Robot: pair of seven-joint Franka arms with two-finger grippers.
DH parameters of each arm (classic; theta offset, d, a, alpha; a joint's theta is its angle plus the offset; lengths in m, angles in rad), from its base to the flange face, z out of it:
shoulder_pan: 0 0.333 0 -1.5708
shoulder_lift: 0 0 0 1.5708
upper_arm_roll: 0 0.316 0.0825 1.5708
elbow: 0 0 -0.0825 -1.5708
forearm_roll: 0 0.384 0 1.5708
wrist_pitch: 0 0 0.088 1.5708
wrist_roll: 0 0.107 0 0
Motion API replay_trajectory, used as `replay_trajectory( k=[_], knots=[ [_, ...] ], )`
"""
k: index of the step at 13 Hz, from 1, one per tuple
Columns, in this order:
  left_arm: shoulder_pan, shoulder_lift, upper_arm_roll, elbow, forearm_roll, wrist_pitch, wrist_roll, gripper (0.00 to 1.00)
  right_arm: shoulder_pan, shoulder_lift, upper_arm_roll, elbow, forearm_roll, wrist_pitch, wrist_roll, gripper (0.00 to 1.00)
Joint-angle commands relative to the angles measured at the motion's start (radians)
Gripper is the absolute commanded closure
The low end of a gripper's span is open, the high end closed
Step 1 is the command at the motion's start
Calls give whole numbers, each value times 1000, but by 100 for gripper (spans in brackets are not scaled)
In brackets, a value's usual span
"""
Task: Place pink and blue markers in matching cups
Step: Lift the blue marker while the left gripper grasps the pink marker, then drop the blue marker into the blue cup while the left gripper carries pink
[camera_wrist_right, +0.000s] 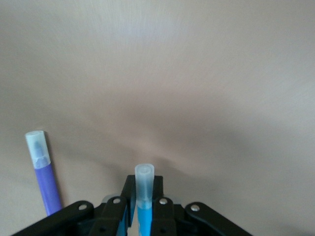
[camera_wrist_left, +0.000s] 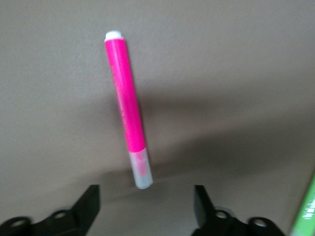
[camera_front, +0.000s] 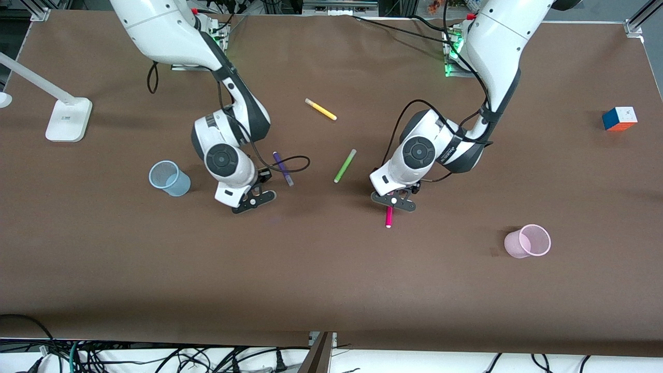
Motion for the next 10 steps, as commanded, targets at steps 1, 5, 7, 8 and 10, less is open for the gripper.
replay_trajectory(
  k=[1, 5, 7, 8, 10],
  knots=[
    [-5, -5, 6, -1, 95, 13, -6, 43, -42, -112, -29, -4, 12, -58, -274, 96],
    [-5, 28, 9, -1, 111, 85, -8, 44, -88, -210, -58, 3, 85, -193, -552, 96],
    [-2, 49, 9, -3, 111, 125, -8, 57, -90, -247, -100, 1, 139, -237, -730, 96],
    [-3, 51, 9, -3, 113, 125, -8, 73, -92, -255, -135, 1, 185, -266, -832, 96],
    [-5, 49, 9, -4, 113, 124, -6, 97, -92, -259, -219, -2, 321, -320, -1094, 96]
  ],
)
